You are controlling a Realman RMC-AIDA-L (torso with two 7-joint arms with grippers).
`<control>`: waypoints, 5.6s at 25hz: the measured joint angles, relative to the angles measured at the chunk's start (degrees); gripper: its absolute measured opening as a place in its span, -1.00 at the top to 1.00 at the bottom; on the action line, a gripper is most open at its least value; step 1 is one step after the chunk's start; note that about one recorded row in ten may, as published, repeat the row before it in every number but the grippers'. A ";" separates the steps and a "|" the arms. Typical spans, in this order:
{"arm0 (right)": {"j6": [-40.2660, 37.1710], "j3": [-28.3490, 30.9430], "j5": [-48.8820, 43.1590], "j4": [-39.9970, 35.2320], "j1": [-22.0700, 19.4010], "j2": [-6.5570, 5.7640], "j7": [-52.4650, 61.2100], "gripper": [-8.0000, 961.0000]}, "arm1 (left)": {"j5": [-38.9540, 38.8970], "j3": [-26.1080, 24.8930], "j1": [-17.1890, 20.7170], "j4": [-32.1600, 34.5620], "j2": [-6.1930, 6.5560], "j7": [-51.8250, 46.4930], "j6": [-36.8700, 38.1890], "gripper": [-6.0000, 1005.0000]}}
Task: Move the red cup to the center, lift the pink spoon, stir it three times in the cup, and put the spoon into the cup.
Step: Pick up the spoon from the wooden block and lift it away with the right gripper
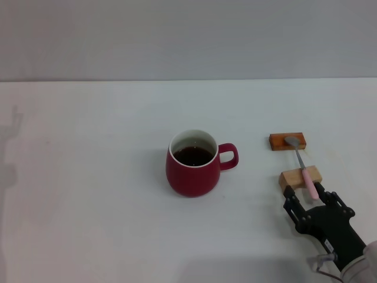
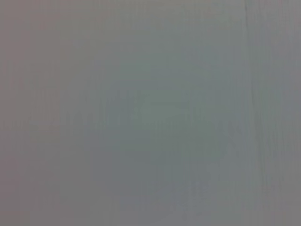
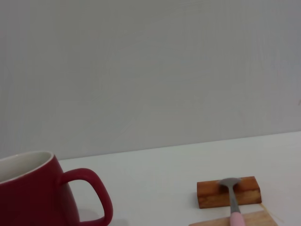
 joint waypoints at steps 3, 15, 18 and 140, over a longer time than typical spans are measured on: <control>-0.02 -0.03 0.00 0.00 -0.14 0.00 -0.03 -0.32 | 0.00 0.15 0.00 0.04 -0.06 0.00 0.00 -0.69; -0.06 -0.23 3.68 4.52 -2.31 -0.55 -8.44 -0.20 | -0.02 0.34 0.38 0.02 -0.22 0.00 -0.01 -0.69; -0.07 -0.24 3.64 4.86 -2.69 -0.56 -8.60 -0.15 | -0.02 0.34 0.67 0.00 -0.22 0.00 0.15 -0.69; 0.48 0.56 3.65 5.29 -2.21 -1.05 -9.09 0.56 | -0.02 -0.10 2.14 0.00 -0.66 0.00 2.19 -0.69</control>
